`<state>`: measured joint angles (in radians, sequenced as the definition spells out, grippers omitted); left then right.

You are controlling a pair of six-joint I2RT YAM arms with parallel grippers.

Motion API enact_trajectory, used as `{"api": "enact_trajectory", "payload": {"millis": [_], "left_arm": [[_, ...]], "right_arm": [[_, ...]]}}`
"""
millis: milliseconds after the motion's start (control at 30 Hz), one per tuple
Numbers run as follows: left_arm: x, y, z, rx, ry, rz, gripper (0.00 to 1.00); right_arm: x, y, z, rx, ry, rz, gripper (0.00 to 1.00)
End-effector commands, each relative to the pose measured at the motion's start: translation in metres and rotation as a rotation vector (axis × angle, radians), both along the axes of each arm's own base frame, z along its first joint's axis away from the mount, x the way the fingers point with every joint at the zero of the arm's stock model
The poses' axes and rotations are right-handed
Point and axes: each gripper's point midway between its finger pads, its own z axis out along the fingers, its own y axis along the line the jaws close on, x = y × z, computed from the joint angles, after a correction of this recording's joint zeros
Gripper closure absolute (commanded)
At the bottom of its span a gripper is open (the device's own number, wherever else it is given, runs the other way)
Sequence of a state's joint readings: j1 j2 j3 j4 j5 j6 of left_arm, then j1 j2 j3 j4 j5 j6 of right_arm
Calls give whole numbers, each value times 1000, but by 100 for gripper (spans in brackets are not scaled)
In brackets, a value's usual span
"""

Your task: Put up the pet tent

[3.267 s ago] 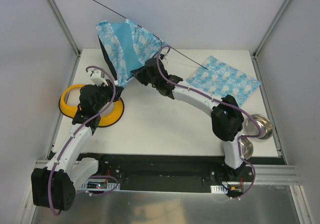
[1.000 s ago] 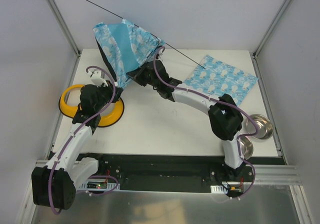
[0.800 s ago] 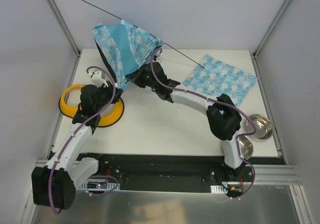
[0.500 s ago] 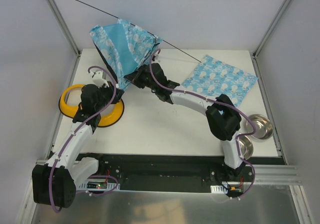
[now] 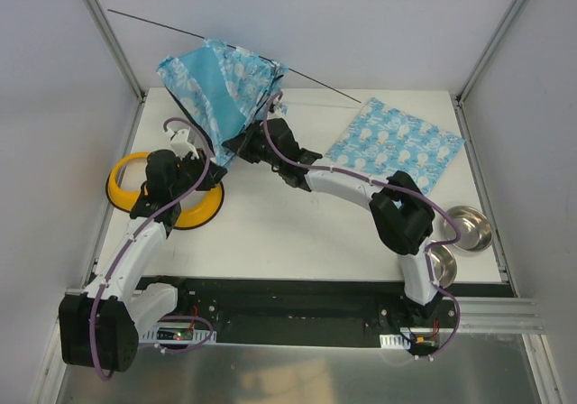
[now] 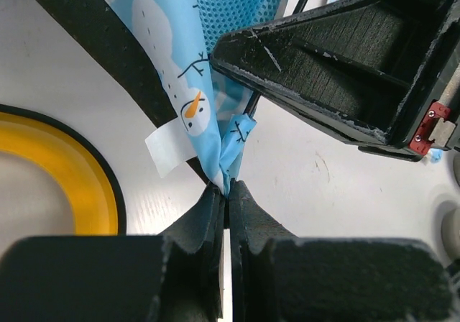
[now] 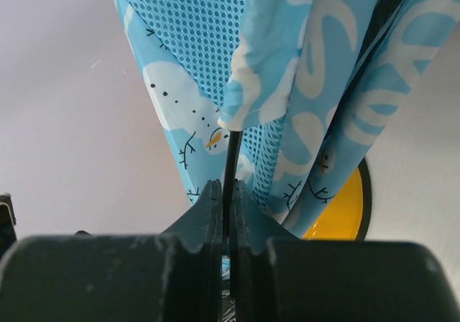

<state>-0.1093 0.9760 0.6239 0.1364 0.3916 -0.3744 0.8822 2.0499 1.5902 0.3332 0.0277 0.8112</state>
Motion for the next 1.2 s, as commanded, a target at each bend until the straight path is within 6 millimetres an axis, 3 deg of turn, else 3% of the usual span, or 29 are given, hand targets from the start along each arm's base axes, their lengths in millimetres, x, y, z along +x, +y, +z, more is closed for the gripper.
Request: {"api": "enact_trajectory", "payload": {"millis": [0, 167, 267, 433, 633, 967, 1167], "left_arm": [[-11, -23, 43, -33, -94, -164, 94], [-24, -25, 62, 11, -147, -226, 59], [-26, -20, 79, 34, -193, -207, 46], [-24, -8, 77, 73, -171, -134, 40], [-26, 4, 59, 79, -116, -46, 38], [-47, 3, 41, 64, -96, -66, 18], [-44, 4, 31, 91, -96, -68, 19]], "right_arm": [[17, -20, 11, -106, -162, -70, 100], [3, -12, 6, -143, -199, 11, 100], [-8, -11, 1, -160, -202, 53, 100], [-17, -16, 0, -179, -196, 85, 100], [-23, -15, 8, -170, -146, 120, 100], [-4, -25, 40, -56, 58, 121, 99], [5, -32, 47, -13, 181, 109, 99]]}}
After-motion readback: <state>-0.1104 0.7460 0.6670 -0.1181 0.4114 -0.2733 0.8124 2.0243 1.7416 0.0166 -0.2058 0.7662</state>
